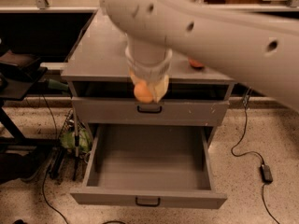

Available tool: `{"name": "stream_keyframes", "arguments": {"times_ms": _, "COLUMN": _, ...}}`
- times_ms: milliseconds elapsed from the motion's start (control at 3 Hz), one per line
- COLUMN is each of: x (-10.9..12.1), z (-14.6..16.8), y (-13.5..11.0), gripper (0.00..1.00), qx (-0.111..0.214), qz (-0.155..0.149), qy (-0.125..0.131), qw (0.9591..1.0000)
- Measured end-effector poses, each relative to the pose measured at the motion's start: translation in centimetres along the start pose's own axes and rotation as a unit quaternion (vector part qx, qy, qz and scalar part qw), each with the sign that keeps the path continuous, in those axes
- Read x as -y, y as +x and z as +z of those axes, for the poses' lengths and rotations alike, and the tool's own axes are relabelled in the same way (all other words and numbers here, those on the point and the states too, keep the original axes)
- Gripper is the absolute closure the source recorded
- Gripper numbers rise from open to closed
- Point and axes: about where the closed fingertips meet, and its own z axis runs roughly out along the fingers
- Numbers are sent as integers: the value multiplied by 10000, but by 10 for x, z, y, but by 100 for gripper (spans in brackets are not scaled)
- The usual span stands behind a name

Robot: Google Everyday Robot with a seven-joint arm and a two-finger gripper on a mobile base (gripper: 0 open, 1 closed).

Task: Pick orange from middle drawer and place on counter

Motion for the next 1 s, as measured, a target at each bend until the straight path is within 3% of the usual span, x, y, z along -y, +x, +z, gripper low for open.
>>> {"name": "stream_keyframes", "arguments": {"times_ms": 333, "x": 18, "z": -44, "y": 40, "gripper": 100, "qx": -233, "qz": 120, "qy": -184, "qw": 9995}}
{"name": "stream_keyframes", "arguments": {"times_ms": 667, "x": 36, "z": -41, "y": 86, "gripper": 100, "qx": -316, "qz": 359, "qy": -451, "qw": 9978}}
{"name": "stream_keyframes", "arguments": {"times_ms": 1000, "x": 68, "z": -16, "y": 127, "gripper": 100, "qx": -287, "qz": 471, "qy": -425, "qw": 9976}}
